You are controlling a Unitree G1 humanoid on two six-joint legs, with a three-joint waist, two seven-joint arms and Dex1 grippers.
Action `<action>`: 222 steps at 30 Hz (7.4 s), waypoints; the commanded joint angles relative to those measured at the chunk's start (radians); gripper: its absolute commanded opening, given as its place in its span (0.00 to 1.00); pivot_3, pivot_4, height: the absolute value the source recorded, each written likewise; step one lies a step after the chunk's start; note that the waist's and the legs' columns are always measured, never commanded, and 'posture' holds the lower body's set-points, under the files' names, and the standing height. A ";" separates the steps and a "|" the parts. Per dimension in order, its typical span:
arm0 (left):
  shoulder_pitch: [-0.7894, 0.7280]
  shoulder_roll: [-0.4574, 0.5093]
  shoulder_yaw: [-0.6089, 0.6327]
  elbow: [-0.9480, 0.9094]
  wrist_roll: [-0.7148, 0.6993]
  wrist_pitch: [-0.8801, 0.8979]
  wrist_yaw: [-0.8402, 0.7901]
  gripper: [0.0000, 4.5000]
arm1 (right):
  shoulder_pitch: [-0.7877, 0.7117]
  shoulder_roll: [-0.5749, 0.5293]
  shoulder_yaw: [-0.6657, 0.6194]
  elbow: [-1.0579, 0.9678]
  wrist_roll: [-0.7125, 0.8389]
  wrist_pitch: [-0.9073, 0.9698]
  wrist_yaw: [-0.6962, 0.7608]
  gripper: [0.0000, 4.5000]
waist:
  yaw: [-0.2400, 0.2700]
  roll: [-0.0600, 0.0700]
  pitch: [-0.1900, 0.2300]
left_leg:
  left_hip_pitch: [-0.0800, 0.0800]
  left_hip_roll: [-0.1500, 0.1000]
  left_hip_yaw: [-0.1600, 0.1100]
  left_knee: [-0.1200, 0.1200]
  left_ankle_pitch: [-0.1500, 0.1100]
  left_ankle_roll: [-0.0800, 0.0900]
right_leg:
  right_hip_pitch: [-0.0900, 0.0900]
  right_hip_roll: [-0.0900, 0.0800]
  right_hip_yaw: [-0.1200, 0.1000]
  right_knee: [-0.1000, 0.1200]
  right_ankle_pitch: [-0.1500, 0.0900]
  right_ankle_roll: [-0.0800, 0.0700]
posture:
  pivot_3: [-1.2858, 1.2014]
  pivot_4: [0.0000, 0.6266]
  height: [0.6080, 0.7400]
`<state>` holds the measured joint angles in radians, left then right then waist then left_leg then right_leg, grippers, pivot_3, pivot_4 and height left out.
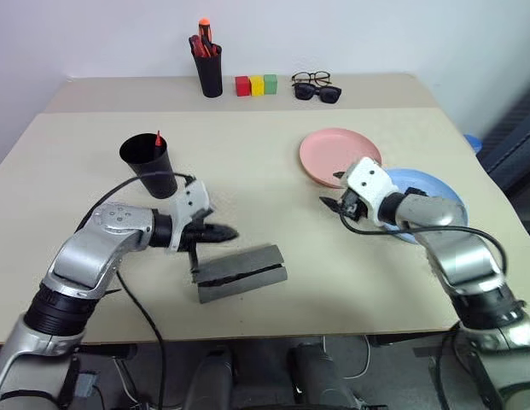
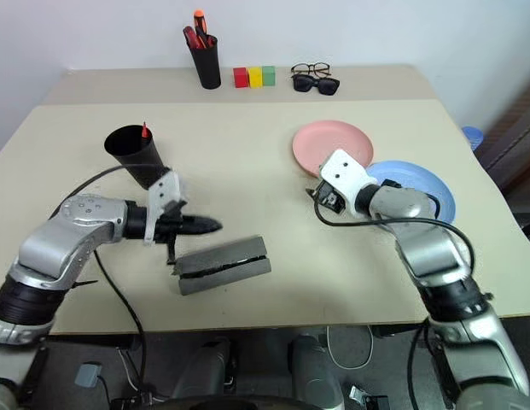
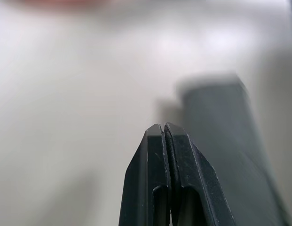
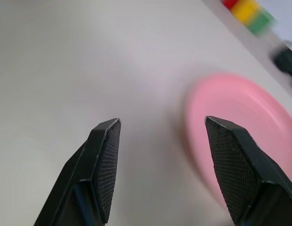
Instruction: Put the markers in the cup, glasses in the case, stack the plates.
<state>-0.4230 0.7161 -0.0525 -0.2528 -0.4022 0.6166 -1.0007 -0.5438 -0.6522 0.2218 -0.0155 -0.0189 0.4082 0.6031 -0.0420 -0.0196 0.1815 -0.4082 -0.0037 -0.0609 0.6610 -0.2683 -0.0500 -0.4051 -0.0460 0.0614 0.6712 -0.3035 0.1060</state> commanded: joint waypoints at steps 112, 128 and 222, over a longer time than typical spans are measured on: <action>0.465 0.098 0.402 -0.200 -0.155 -0.005 0.216 0.00 | -0.272 0.130 0.258 0.501 -0.469 -1.208 0.086 0.01 | -0.002 0.002 0.001 | 0.002 0.000 0.000 -0.002 0.000 0.000 | 0.000 -0.001 0.002 0.001 0.000 0.000 | 0.52 0.24 1.00; 0.294 0.058 0.172 -0.178 -0.119 -0.026 0.177 0.00 | 0.090 -0.410 -0.209 0.012 -0.214 -0.629 0.367 0.01 | 0.039 0.005 0.002 | 0.001 -0.001 0.000 -0.001 0.000 0.000 | 0.001 -0.002 0.002 -0.001 0.000 0.000 | 0.52 0.24 1.00; 0.410 -0.016 0.457 0.039 0.031 -0.283 0.323 0.00 | 0.273 -0.231 -0.576 -0.015 0.442 0.006 0.380 0.95 | 0.023 0.004 0.002 | 0.018 0.000 0.005 -0.010 -0.001 0.002 | 0.016 -0.001 0.007 -0.007 -0.001 0.001 | 0.52 0.24 1.00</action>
<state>-0.0249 0.6896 0.3569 -0.2055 -0.3783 0.3718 -0.6818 -0.2555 -0.8906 -0.3509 0.0035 0.3824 0.3937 0.9834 -0.0188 -0.0152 0.1832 -0.3902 -0.0036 -0.0560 0.6512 -0.2697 -0.0478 -0.3893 -0.0471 0.0681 0.6645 -0.3042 0.1073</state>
